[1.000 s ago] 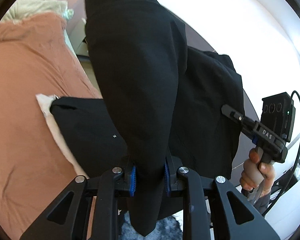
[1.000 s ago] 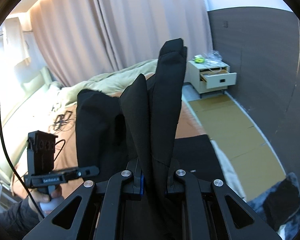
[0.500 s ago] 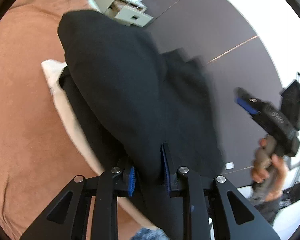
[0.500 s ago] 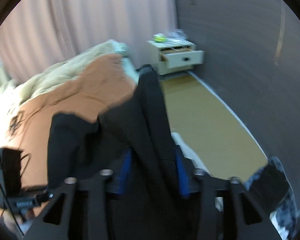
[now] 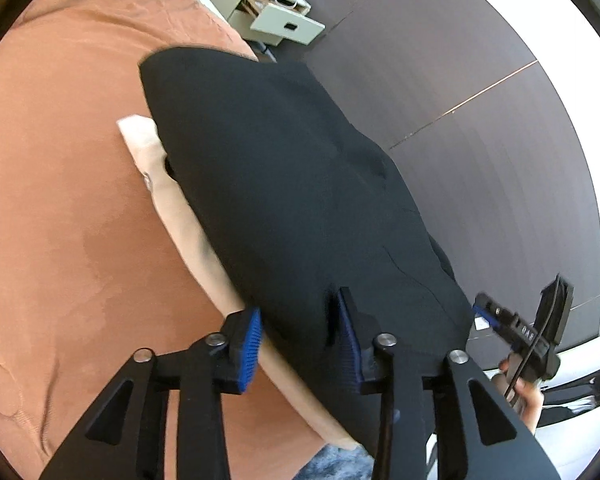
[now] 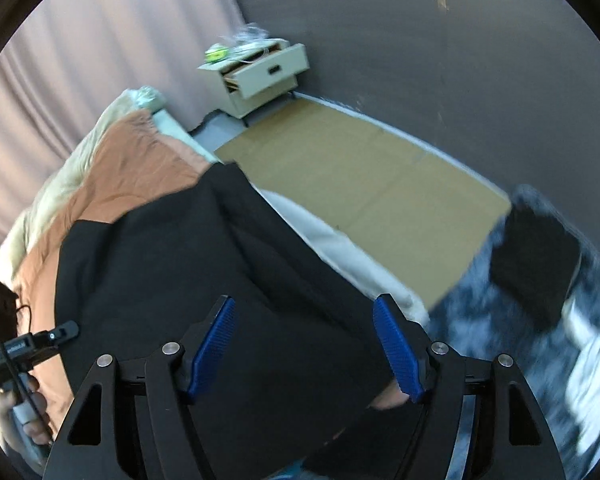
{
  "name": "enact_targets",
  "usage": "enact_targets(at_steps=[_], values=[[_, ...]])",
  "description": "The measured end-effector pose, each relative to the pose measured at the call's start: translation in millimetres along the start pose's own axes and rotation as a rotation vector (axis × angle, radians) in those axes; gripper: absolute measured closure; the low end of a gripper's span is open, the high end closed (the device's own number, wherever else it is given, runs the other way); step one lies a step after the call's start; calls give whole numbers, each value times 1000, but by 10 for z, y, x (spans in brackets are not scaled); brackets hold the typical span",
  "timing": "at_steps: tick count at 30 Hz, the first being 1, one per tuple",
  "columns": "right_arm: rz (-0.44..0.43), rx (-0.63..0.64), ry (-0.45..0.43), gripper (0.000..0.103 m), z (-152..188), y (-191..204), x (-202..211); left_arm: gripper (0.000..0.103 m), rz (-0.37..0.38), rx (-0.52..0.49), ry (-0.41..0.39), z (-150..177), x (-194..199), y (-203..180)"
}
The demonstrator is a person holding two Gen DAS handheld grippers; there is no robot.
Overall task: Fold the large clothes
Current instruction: 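Carry the jacket with both grippers onto the cream garment stack and release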
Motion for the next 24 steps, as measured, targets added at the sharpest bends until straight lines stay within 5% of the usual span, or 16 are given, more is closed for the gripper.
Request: enact_targets(at_steps=[2,9,10,13,14,24], values=[[-36,-46,1,32,161,-101,8,49,-30,-12,-26,-21,61,45],[-136,-109,47,32,300,28,-210,48,2,24,-88,-81,108,155],[-129,-107,48,39,304,25,-250,48,-6,12,-93,-133,72,144],[-112,-141,31,90,250,-51,-350,54,-24,0,-113,-308,-13,104],[-132,-164,23,93,213,-86,-369,54,-23,1,-110,-318,-37,99],[-19,-203,6,94,198,-176,-526,55,-152,-101,-85,-521,-103,-23]])
Point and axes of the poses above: each gripper's, at about its wrist camera, not at the fingertips, and x roughly against the way its jaws point, y to its left, z to its underside, the point moved 7 cm from there along -x, roughly the way its jaws point, and after that the axes turned 14 degrees about z, right-handed, at the moved point
